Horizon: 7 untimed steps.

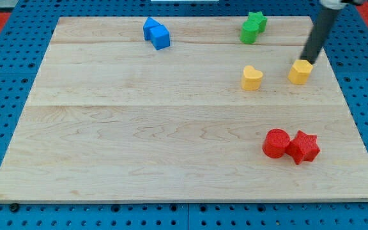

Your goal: Move yellow heart into yellow hexagon

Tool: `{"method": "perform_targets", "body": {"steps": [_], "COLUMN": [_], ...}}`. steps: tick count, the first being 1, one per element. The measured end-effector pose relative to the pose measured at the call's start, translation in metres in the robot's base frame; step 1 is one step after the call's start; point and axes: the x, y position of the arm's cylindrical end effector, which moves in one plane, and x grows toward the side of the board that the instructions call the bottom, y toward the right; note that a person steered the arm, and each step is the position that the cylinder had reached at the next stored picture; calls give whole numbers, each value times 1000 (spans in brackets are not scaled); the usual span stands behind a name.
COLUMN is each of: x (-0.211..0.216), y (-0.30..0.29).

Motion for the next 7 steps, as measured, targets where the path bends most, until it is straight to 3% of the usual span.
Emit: {"method": "perform_targets", "body": {"steps": [2,4,5,6,7], "x": [21,-25,-19,11,27], "y": [-17,-96,-155,-167,-140]}}
